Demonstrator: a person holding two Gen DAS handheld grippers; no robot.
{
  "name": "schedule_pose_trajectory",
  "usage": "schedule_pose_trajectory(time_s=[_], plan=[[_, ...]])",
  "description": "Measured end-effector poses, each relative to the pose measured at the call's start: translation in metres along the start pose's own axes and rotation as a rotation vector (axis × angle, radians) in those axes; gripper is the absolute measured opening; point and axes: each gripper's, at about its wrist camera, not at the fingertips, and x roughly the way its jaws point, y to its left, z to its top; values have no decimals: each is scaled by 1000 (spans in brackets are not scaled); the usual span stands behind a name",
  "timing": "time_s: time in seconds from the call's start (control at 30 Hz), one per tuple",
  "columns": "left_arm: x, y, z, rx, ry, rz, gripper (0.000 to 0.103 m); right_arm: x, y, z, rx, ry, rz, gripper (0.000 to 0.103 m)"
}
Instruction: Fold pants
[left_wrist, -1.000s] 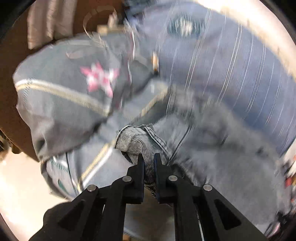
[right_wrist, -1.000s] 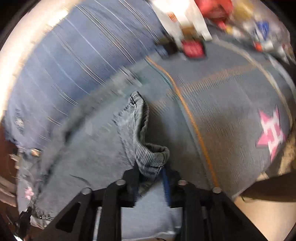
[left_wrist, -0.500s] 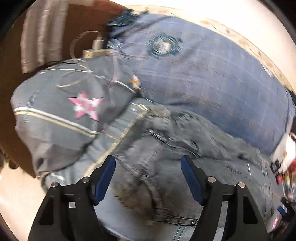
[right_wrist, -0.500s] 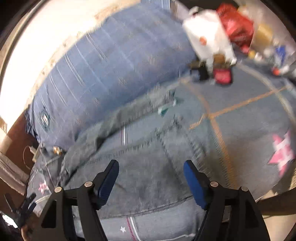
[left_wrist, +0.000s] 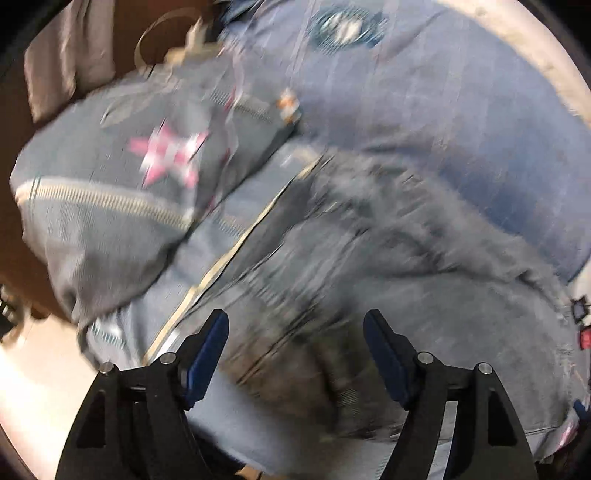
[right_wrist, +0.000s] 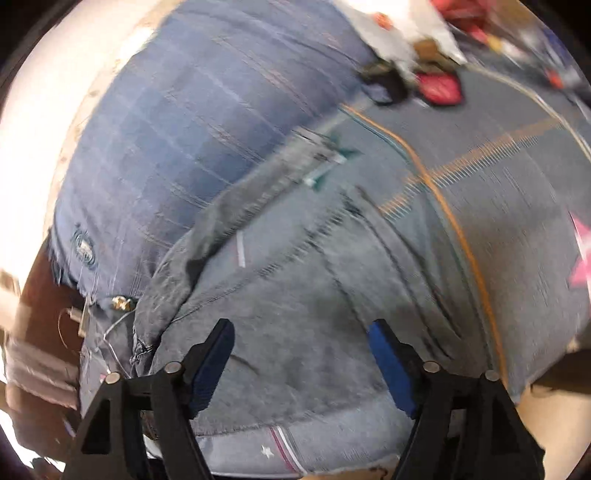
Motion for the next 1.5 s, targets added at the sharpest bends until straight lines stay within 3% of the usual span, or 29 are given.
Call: schedule_pose_trajectory(time_s=[0.07,0.13,0.23,0.4,0.47,0.57,0.63,0.83,0.87,0.93,1.0,1.03,1.1,1.17,1.2,1.27,1.3,1.33,1.37,1.4,1.47,1.5], plan=[[0,-12,4,54,-37,-35,81,19,1,-4,-15,27,-8,87],[18,-22,-2,120,5,-5,85,38,-15,-11,32,117,-79,87],[76,-19,-20,161,233,81,87,33,-17,-8,70,120,-63,87],[43,-22,19,131,107,13,86,18,14,41,-11,37,-7,87],[42,-27,44,136,69,23,86,33,18,70,-16,17,-49,87],[63,-25,80,99,89,17,86,72,30,117,-104,4,-175,86],[88,-16,103,49,139,-25,86,97,33,140,-146,17,-257,84],[150,1,124,-33,192,-37,86,135,30,159,-218,88,-311,81],[158,5,123,-45,205,-38,84,141,28,159,-217,94,-311,81],[164,5,124,-49,222,-88,55,150,25,156,-219,110,-300,81],[171,1,124,-22,257,-130,36,153,27,155,-248,106,-313,80],[176,-1,122,-24,276,-142,34,154,29,155,-264,107,-313,78],[181,1,121,-53,295,-151,35,149,35,151,-276,108,-327,78],[179,2,119,-78,306,-163,48,148,35,152,-263,97,-330,78],[177,2,117,-81,306,-160,60,148,34,152,-260,93,-333,78],[178,-3,114,-51,310,-164,63,153,34,150,-274,95,-348,78],[179,-10,111,-8,308,-160,56,155,37,148,-299,88,-361,75],[177,-13,110,25,294,-154,29,156,39,147,-318,89,-375,70],[178,-19,110,58,292,-123,29,159,42,145,-332,90,-382,49],[177,-22,110,58,289,-116,27,161,45,145,-349,102,-381,35],[175,-27,112,62,277,-99,23,163,52,145,-367,125,-381,18],[171,-27,115,53,260,-90,22,162,59,144,-392,118,-398,18]])
